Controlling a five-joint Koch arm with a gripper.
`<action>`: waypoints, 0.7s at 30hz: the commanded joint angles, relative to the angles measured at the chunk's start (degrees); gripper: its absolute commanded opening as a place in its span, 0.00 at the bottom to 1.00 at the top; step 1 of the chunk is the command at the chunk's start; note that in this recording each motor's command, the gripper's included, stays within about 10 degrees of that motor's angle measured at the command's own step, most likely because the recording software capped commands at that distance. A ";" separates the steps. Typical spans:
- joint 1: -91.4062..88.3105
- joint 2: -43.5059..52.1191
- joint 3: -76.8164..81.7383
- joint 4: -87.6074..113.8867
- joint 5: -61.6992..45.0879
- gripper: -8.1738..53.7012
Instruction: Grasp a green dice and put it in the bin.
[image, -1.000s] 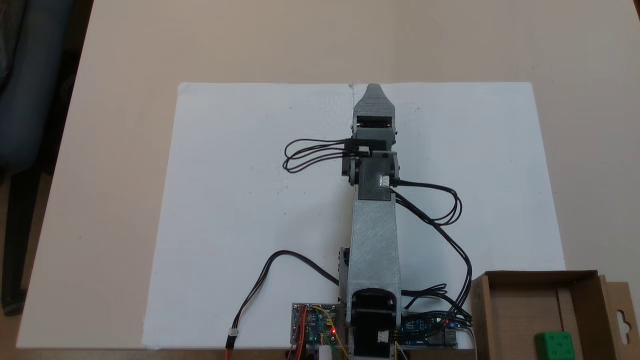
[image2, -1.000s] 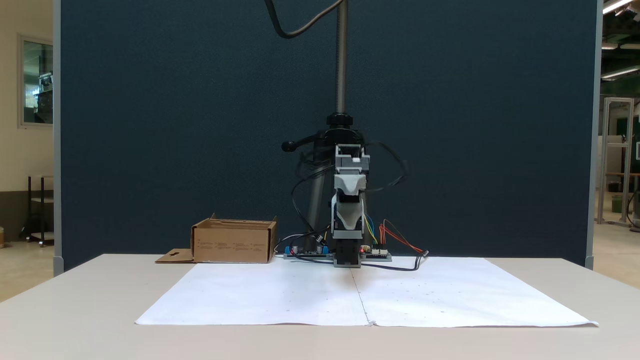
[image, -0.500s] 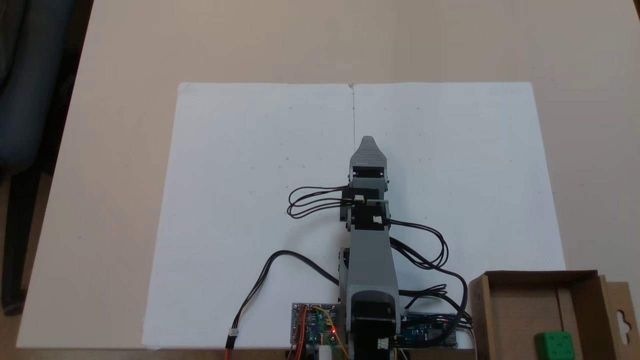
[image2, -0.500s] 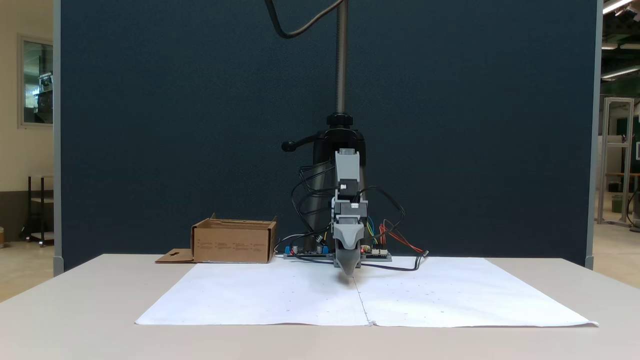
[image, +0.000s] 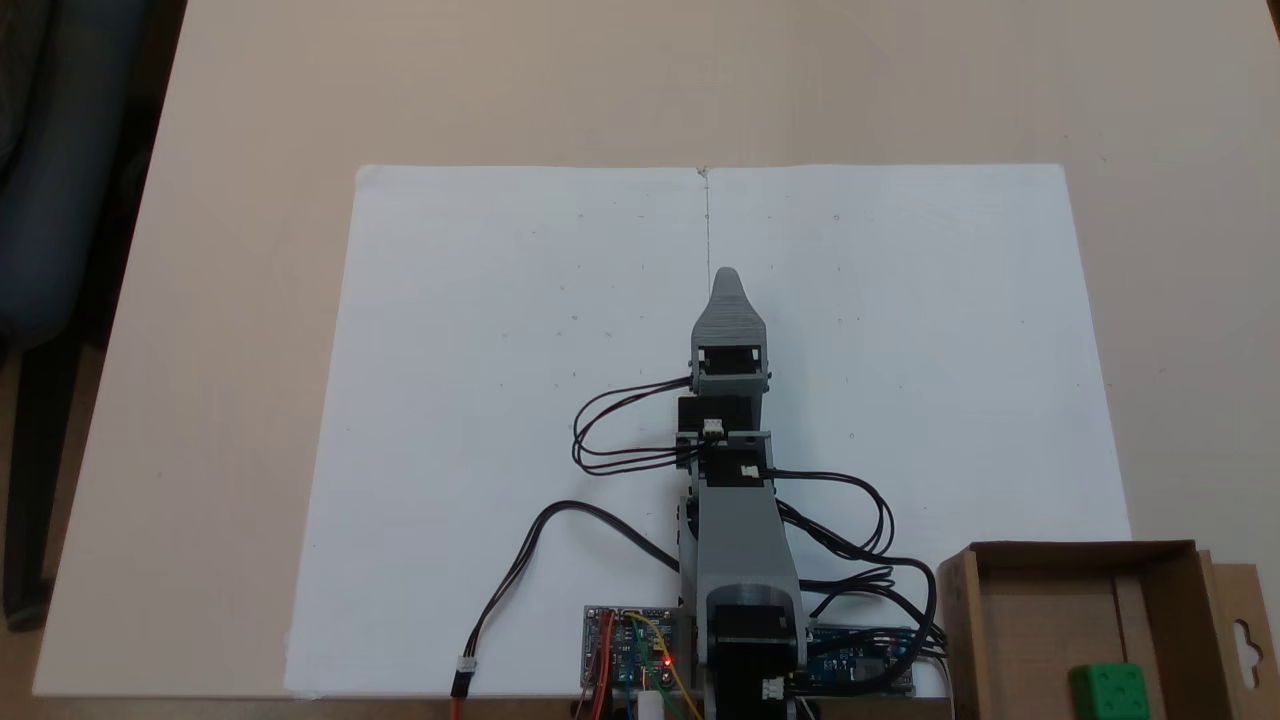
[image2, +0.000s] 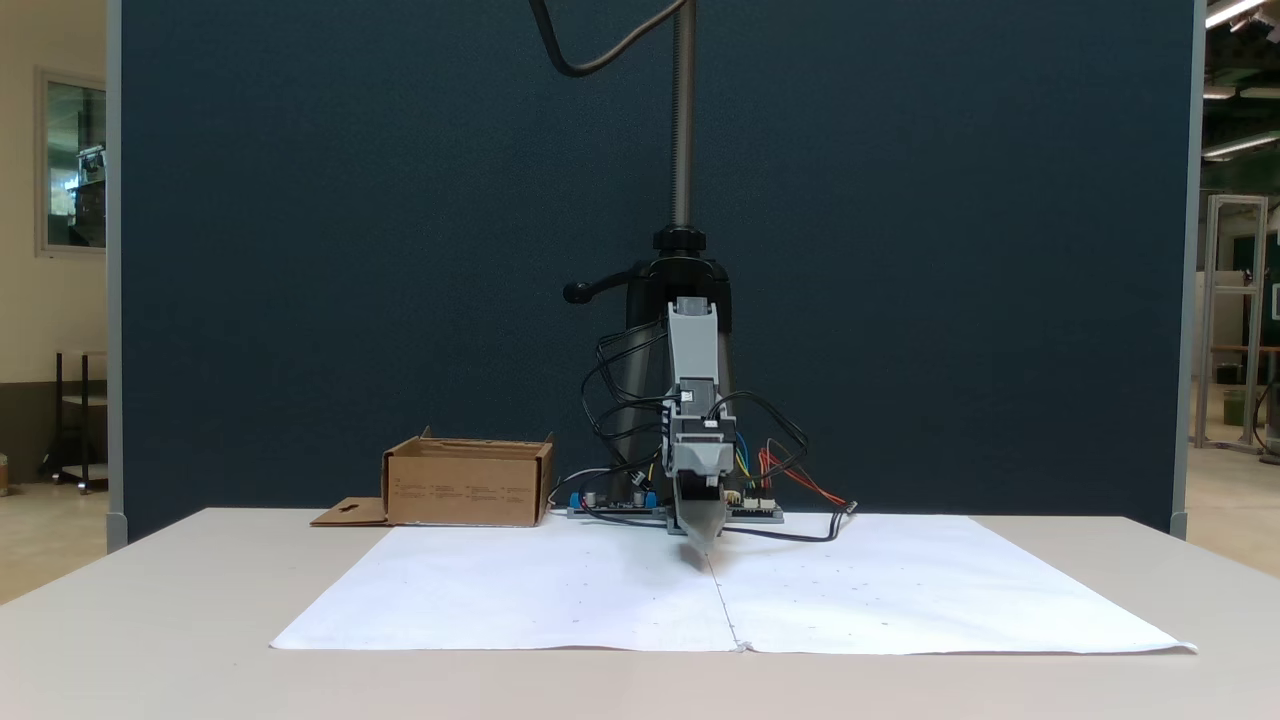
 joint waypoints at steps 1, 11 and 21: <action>-0.53 6.68 4.22 -9.65 -0.62 0.83; -0.53 6.59 4.13 -19.67 -0.70 0.84; -0.53 6.42 4.13 -29.60 -0.70 0.86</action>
